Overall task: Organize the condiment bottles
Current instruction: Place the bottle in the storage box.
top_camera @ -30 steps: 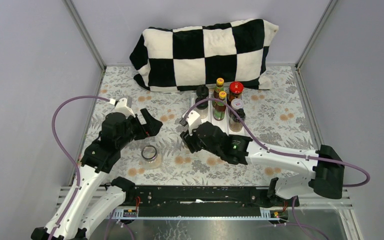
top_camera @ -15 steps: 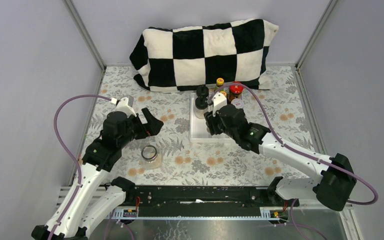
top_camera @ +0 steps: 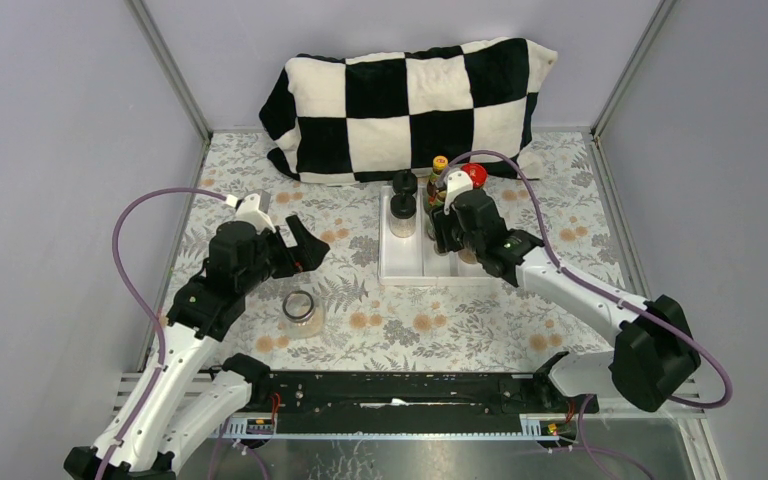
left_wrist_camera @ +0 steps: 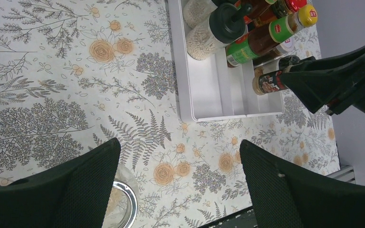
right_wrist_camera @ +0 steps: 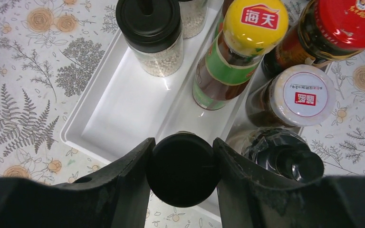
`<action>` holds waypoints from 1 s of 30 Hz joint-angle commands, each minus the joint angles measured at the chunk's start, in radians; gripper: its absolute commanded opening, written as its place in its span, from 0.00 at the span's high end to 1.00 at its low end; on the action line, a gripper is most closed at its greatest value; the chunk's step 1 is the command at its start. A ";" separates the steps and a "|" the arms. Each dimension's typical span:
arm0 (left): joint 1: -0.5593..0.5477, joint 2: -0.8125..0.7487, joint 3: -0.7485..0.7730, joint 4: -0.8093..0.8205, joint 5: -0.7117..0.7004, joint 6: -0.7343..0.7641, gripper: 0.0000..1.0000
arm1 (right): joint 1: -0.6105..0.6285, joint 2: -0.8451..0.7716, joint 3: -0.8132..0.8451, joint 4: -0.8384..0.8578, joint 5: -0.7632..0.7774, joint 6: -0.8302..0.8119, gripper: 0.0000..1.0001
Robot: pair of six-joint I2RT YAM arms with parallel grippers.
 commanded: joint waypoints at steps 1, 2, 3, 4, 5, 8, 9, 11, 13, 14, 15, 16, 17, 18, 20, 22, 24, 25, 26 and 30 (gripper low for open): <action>0.003 0.006 -0.011 0.060 0.026 0.004 0.01 | -0.009 0.044 0.009 0.080 -0.030 -0.016 0.46; 0.003 0.004 -0.012 0.059 0.025 0.004 0.01 | -0.009 0.054 0.004 0.082 -0.028 -0.016 0.46; 0.003 0.002 -0.012 0.058 0.024 0.004 0.01 | -0.009 0.064 -0.001 0.098 -0.025 -0.016 0.46; 0.003 0.000 -0.012 0.057 0.023 0.004 0.01 | -0.010 0.073 -0.006 0.121 -0.023 -0.018 0.46; 0.002 0.000 -0.012 0.055 0.024 0.005 0.01 | -0.011 0.084 -0.014 0.135 -0.016 -0.019 0.46; 0.002 -0.002 -0.012 0.052 0.024 0.007 0.01 | -0.011 0.121 -0.021 0.151 -0.005 -0.020 0.46; 0.002 -0.003 -0.013 0.052 0.024 0.007 0.01 | -0.011 0.131 -0.023 0.155 -0.002 -0.018 0.46; 0.002 -0.003 -0.012 0.052 0.026 0.007 0.01 | -0.013 0.144 -0.028 0.170 0.000 -0.010 0.46; 0.002 -0.006 -0.012 0.051 0.026 0.006 0.01 | -0.018 0.154 -0.032 0.178 0.002 -0.001 0.46; 0.002 -0.007 -0.011 0.051 0.027 0.006 0.01 | -0.020 0.159 -0.036 0.185 0.001 0.004 0.46; 0.002 -0.008 -0.010 0.051 0.027 0.006 0.01 | -0.022 0.164 -0.039 0.191 0.001 0.011 0.45; 0.002 -0.007 -0.008 0.049 0.027 0.006 0.01 | -0.025 0.170 -0.040 0.197 0.002 0.015 0.45; 0.003 -0.009 -0.008 0.046 0.026 0.008 0.01 | -0.028 0.175 -0.041 0.199 0.002 0.018 0.45; 0.002 -0.010 -0.006 0.045 0.026 0.009 0.01 | -0.031 0.180 -0.042 0.202 0.003 0.020 0.45; 0.002 -0.012 -0.008 0.042 0.024 0.010 0.01 | -0.037 0.188 -0.045 0.211 -0.002 0.025 0.45; 0.002 -0.015 -0.008 0.041 0.022 0.009 0.01 | -0.042 0.197 -0.044 0.213 -0.008 0.028 0.44; 0.003 -0.018 -0.011 0.042 0.022 0.009 0.01 | -0.045 0.205 -0.043 0.212 -0.010 0.030 0.44; 0.002 -0.019 -0.011 0.042 0.021 0.009 0.01 | -0.046 0.206 -0.043 0.211 -0.008 0.031 0.43; 0.002 -0.021 -0.013 0.041 0.022 0.009 0.01 | -0.047 0.205 -0.044 0.211 -0.009 0.032 0.43; 0.003 -0.024 -0.020 0.043 0.024 0.006 0.01 | -0.047 0.208 -0.049 0.211 -0.005 0.035 0.43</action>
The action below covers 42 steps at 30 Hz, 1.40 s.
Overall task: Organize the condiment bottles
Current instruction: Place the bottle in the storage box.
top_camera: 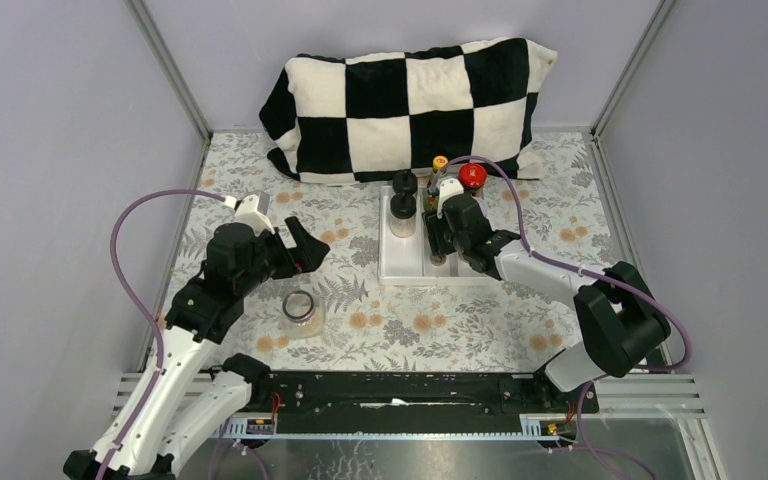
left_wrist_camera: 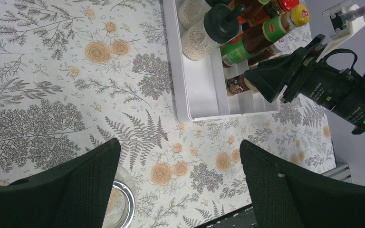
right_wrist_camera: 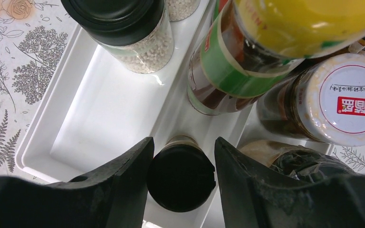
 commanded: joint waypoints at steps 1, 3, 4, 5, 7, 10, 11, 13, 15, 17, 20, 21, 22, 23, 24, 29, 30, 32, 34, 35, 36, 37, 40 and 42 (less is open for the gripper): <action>0.003 -0.011 -0.019 0.037 0.008 0.006 0.01 | -0.008 0.008 -0.005 0.044 0.004 0.013 0.43; 0.003 -0.014 -0.017 0.036 0.007 0.006 0.01 | -0.008 0.012 -0.004 0.039 0.006 0.013 0.41; 0.002 -0.013 -0.016 0.035 0.006 0.006 0.01 | -0.008 0.012 -0.002 0.033 0.006 0.016 0.40; 0.002 -0.014 -0.015 0.035 0.006 0.006 0.01 | -0.007 0.008 0.000 0.027 0.007 0.017 0.38; 0.002 -0.012 -0.012 0.032 0.005 0.006 0.01 | -0.008 -0.009 -0.003 0.025 0.005 0.021 0.32; 0.002 -0.013 -0.012 0.032 0.005 0.005 0.01 | -0.007 -0.030 0.004 0.008 0.007 0.014 0.30; 0.003 -0.013 -0.012 0.032 0.007 0.002 0.01 | -0.007 -0.033 0.010 -0.002 0.010 0.012 0.28; 0.002 -0.016 -0.014 0.033 0.010 -0.001 0.01 | -0.007 -0.037 0.025 -0.030 0.020 0.011 0.27; 0.002 -0.018 -0.015 0.032 0.009 -0.002 0.01 | -0.007 -0.058 0.034 -0.058 0.027 0.014 0.27; 0.003 -0.019 -0.013 0.028 0.004 -0.001 0.01 | -0.007 -0.099 0.031 -0.069 0.019 0.018 0.24; 0.003 -0.016 -0.007 0.019 0.000 0.005 0.01 | -0.007 -0.168 0.033 -0.105 0.010 0.018 0.23; 0.002 -0.017 -0.005 0.018 -0.002 0.006 0.01 | -0.007 -0.187 0.043 -0.124 0.006 0.017 0.22; 0.002 -0.017 -0.006 0.018 -0.005 0.006 0.01 | -0.006 -0.208 0.051 -0.140 0.001 0.015 0.22; 0.002 -0.017 -0.006 0.017 -0.009 0.007 0.01 | -0.006 -0.229 0.059 -0.155 -0.005 0.012 0.22; 0.003 -0.018 -0.006 0.018 -0.012 0.007 0.01 | -0.004 -0.251 0.064 -0.165 -0.004 0.012 0.22; 0.002 -0.010 -0.008 0.005 -0.020 0.007 0.01 | 0.010 -0.366 0.095 -0.227 -0.019 0.006 0.21; 0.002 -0.011 -0.011 0.003 -0.024 0.005 0.01 | 0.019 -0.388 0.106 -0.243 -0.025 0.003 0.21; 0.002 -0.018 -0.021 0.005 -0.028 -0.002 0.01 | 0.049 -0.427 0.123 -0.272 -0.023 -0.003 0.21; 0.002 -0.019 -0.030 0.006 -0.031 -0.008 0.01 | 0.086 -0.456 0.147 -0.304 -0.018 -0.010 0.21; 0.003 -0.014 -0.031 0.006 -0.031 -0.009 0.01 | 0.111 -0.466 0.161 -0.323 -0.009 -0.015 0.21; 0.003 -0.009 -0.030 0.005 -0.031 -0.010 0.01 | 0.134 -0.475 0.177 -0.341 0.002 -0.020 0.20; 0.003 -0.004 -0.028 0.001 -0.034 -0.010 0.01 | 0.166 -0.480 0.190 -0.356 0.017 -0.023 0.20; 0.002 0.008 -0.023 -0.012 -0.052 -0.022 0.01 | 0.206 -0.498 0.209 -0.383 0.036 -0.021 0.19; 0.003 0.019 -0.014 -0.023 -0.064 -0.033 0.01 | 0.216 -0.508 0.209 -0.382 0.032 -0.010 0.19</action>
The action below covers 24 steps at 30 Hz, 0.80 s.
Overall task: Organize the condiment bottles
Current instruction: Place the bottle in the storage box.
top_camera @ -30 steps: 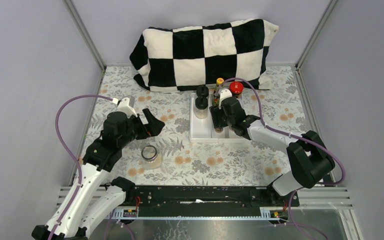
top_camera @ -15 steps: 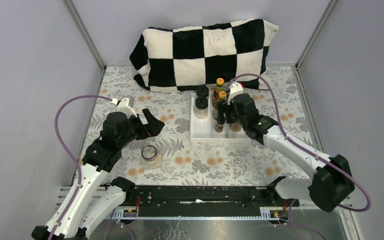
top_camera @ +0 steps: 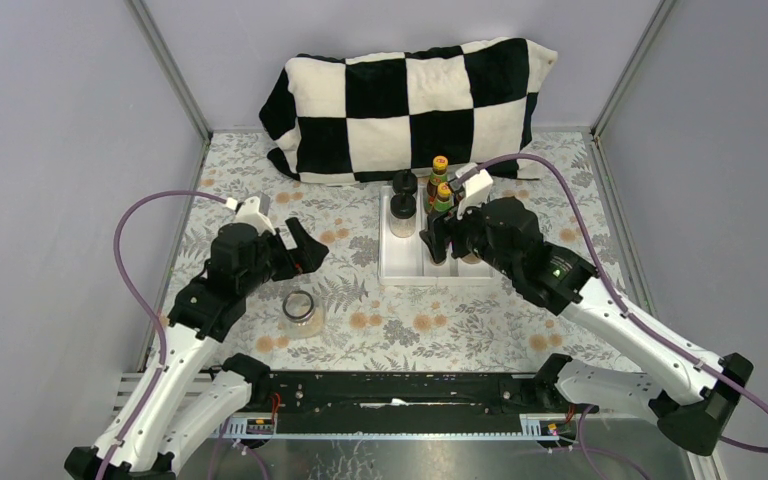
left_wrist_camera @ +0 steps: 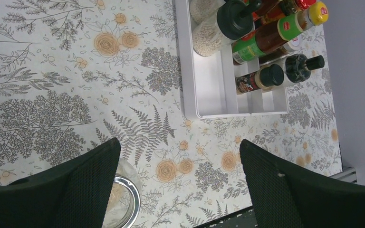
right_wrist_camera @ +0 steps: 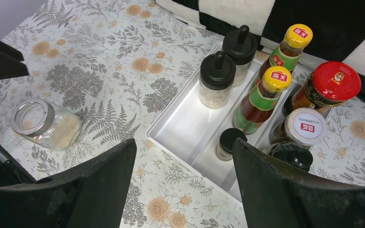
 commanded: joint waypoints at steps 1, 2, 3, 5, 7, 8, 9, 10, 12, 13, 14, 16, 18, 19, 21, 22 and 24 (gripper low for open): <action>0.002 0.021 0.007 -0.020 -0.046 -0.032 0.01 | 0.030 -0.031 0.039 -0.044 0.016 -0.002 0.19; 0.003 0.030 0.013 -0.029 -0.055 -0.044 0.01 | 0.036 -0.035 0.038 -0.044 0.015 0.001 0.18; 0.002 0.036 0.017 -0.041 -0.078 -0.056 0.01 | 0.039 -0.039 0.036 -0.041 0.016 0.006 0.19; 0.002 0.047 0.023 -0.062 -0.117 -0.085 0.01 | 0.048 -0.044 0.035 -0.042 0.011 0.012 0.18; 0.002 0.047 0.019 -0.082 -0.156 -0.123 0.01 | 0.055 -0.052 0.027 -0.036 0.012 0.018 0.19; 0.002 0.043 0.016 -0.091 -0.172 -0.141 0.01 | 0.056 -0.056 0.024 -0.035 0.008 0.020 0.18; 0.003 0.038 0.009 -0.097 -0.184 -0.160 0.01 | 0.059 -0.058 0.020 -0.035 0.009 0.020 0.18; 0.003 0.032 0.003 -0.101 -0.191 -0.184 0.01 | 0.060 -0.059 0.016 -0.035 0.011 0.022 0.18; 0.002 0.021 -0.013 -0.109 -0.201 -0.218 0.01 | 0.062 -0.062 0.012 -0.038 0.010 0.020 0.18; 0.002 0.015 -0.018 -0.117 -0.210 -0.236 0.01 | 0.062 -0.063 0.008 -0.037 0.012 0.021 0.18; 0.003 0.009 -0.022 -0.128 -0.221 -0.259 0.01 | 0.062 -0.063 0.006 -0.036 0.013 0.021 0.18; 0.002 0.001 -0.023 -0.152 -0.236 -0.297 0.01 | 0.063 -0.063 0.004 -0.036 0.009 0.020 0.18; 0.002 -0.003 -0.023 -0.179 -0.246 -0.336 0.01 | 0.064 -0.065 -0.003 -0.030 0.012 0.022 0.18; 0.003 -0.003 -0.024 -0.194 -0.252 -0.360 0.01 | 0.064 -0.066 -0.004 -0.030 0.009 0.024 0.18; 0.002 0.005 -0.022 -0.248 -0.272 -0.418 0.01 | 0.064 -0.066 -0.002 -0.030 0.003 0.032 0.18; 0.003 0.011 -0.020 -0.276 -0.283 -0.444 0.01 | 0.067 -0.068 0.002 -0.034 0.003 0.036 0.18; 0.002 0.033 -0.008 -0.349 -0.314 -0.492 0.01 | 0.070 -0.080 0.000 -0.039 0.000 0.040 0.18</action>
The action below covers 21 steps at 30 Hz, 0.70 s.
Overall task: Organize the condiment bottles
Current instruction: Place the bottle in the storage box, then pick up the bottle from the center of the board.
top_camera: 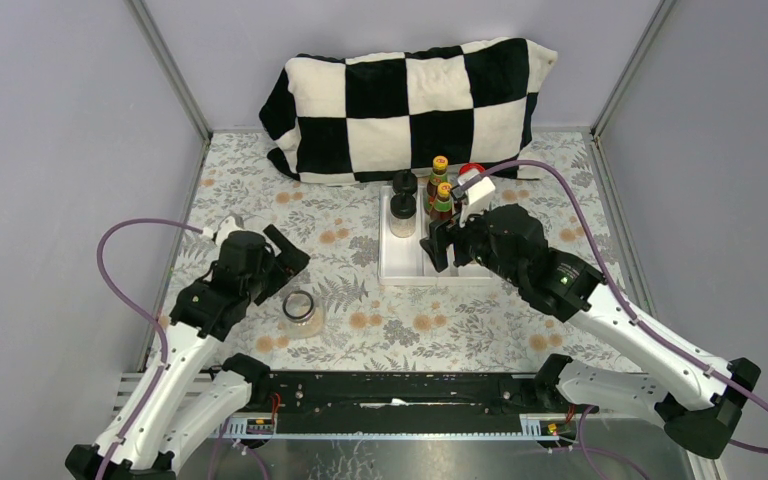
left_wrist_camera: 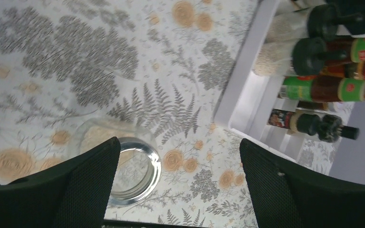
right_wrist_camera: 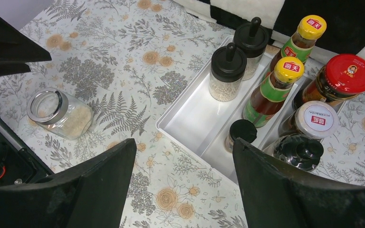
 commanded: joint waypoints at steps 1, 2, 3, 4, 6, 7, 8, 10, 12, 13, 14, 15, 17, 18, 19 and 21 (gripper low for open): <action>0.002 0.037 0.007 -0.186 -0.099 -0.160 0.01 | 0.014 -0.041 -0.004 0.009 0.002 0.019 0.18; 0.002 0.048 0.013 -0.219 -0.112 -0.177 0.01 | 0.014 -0.045 -0.011 0.008 0.004 0.019 0.18; 0.002 0.057 0.018 -0.256 -0.125 -0.197 0.01 | 0.014 -0.047 -0.017 0.009 0.005 0.018 0.18; 0.002 0.066 0.020 -0.273 -0.132 -0.216 0.01 | 0.014 -0.046 -0.021 0.008 0.006 0.019 0.18; 0.002 0.077 0.016 -0.305 -0.123 -0.246 0.01 | 0.015 -0.039 -0.021 0.003 0.001 0.022 0.18; 0.002 0.082 0.010 -0.313 -0.117 -0.257 0.01 | 0.014 -0.039 -0.023 0.006 -0.003 0.024 0.18; 0.002 0.081 0.002 -0.316 -0.109 -0.264 0.01 | 0.015 -0.040 -0.026 0.012 -0.003 0.026 0.18; 0.003 0.083 -0.019 -0.312 -0.099 -0.266 0.01 | 0.016 -0.043 -0.031 0.019 -0.009 0.028 0.18; 0.002 0.084 -0.037 -0.286 -0.088 -0.229 0.01 | 0.016 -0.043 -0.035 0.022 -0.009 0.032 0.18; 0.002 0.084 -0.042 -0.277 -0.090 -0.201 0.01 | 0.017 -0.043 -0.037 0.022 -0.012 0.033 0.18; 0.002 0.081 -0.047 -0.271 -0.092 -0.187 0.01 | 0.017 -0.044 -0.042 0.025 -0.016 0.035 0.18; 0.002 0.075 -0.054 -0.264 -0.094 -0.181 0.01 | 0.017 -0.047 -0.049 0.032 -0.016 0.037 0.18; 0.002 0.064 -0.072 -0.253 -0.094 -0.178 0.01 | 0.017 -0.047 -0.060 0.039 -0.019 0.039 0.18; 0.002 0.064 -0.084 -0.251 -0.089 -0.182 0.01 | 0.017 -0.048 -0.063 0.039 -0.021 0.039 0.18; 0.002 0.067 -0.091 -0.249 -0.083 -0.185 0.01 | 0.017 -0.048 -0.067 0.043 -0.019 0.041 0.18; 0.002 0.079 -0.098 -0.247 -0.067 -0.184 0.01 | 0.017 -0.048 -0.070 0.044 -0.019 0.041 0.18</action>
